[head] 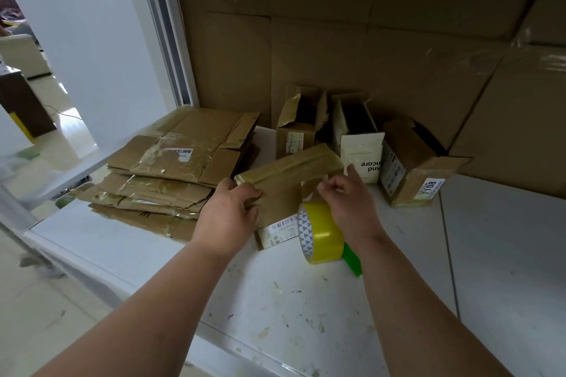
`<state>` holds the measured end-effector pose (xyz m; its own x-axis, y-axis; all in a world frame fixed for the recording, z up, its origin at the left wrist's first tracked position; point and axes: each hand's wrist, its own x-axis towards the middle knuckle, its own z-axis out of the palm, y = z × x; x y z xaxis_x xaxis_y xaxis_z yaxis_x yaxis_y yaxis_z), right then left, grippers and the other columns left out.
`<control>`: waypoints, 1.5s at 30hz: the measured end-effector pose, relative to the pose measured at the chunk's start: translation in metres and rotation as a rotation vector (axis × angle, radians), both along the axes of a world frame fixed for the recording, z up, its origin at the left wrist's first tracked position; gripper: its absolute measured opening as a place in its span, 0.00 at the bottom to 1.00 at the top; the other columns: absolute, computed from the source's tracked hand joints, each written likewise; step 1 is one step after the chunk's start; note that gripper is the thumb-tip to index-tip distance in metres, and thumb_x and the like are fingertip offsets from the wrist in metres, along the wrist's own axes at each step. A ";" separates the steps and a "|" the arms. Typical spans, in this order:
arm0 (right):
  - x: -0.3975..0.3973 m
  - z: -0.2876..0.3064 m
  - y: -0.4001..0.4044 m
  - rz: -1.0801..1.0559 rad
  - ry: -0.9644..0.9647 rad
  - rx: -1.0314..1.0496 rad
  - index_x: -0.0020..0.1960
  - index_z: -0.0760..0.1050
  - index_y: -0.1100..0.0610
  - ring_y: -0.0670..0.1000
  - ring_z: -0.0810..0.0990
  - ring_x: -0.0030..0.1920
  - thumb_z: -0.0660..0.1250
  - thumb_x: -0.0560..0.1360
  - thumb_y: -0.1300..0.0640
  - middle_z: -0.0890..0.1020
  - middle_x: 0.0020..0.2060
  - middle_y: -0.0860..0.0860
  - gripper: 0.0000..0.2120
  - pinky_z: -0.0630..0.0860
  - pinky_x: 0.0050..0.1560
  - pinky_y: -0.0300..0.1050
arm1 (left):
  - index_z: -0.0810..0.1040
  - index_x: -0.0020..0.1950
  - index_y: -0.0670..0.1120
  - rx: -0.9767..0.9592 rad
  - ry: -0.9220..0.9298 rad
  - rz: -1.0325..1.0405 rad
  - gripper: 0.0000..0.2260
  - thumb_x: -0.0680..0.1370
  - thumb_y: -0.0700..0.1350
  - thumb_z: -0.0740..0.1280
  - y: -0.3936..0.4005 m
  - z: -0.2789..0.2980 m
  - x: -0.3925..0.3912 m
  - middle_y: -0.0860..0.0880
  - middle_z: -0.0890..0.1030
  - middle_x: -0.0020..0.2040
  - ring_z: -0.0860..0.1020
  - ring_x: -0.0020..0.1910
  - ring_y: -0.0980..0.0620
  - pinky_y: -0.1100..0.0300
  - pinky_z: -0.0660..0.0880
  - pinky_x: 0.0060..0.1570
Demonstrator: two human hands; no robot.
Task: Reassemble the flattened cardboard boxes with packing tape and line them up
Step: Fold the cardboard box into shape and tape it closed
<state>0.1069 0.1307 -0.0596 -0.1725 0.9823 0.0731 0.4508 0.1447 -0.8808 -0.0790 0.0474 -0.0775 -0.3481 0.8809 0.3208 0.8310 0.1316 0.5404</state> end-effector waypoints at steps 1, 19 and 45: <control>-0.001 0.000 0.001 0.007 0.020 -0.013 0.38 0.75 0.55 0.56 0.73 0.64 0.67 0.78 0.52 0.75 0.64 0.52 0.12 0.69 0.58 0.47 | 0.82 0.59 0.48 0.002 -0.008 -0.003 0.13 0.75 0.40 0.72 0.001 0.000 0.000 0.51 0.69 0.49 0.73 0.40 0.50 0.62 0.67 0.42; 0.023 0.008 -0.024 -0.035 0.403 -0.053 0.36 0.80 0.47 0.50 0.81 0.51 0.68 0.78 0.56 0.84 0.46 0.46 0.12 0.76 0.58 0.51 | 0.81 0.62 0.50 0.409 -0.943 0.180 0.16 0.76 0.41 0.72 -0.017 0.044 0.002 0.53 0.85 0.53 0.82 0.54 0.56 0.62 0.76 0.56; 0.177 0.036 -0.092 -0.066 0.811 -0.151 0.30 0.78 0.51 0.55 0.79 0.38 0.65 0.77 0.67 0.83 0.35 0.55 0.20 0.74 0.51 0.53 | 0.79 0.60 0.52 0.301 -0.482 -0.011 0.09 0.79 0.46 0.67 -0.031 0.120 0.117 0.53 0.80 0.46 0.79 0.43 0.54 0.61 0.72 0.36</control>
<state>0.2835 0.0384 -0.0236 -0.0644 0.9978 0.0168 -0.3300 -0.0054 -0.9440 0.0383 0.0164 0.0427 -0.5084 0.7796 0.3656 0.4817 -0.0945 0.8712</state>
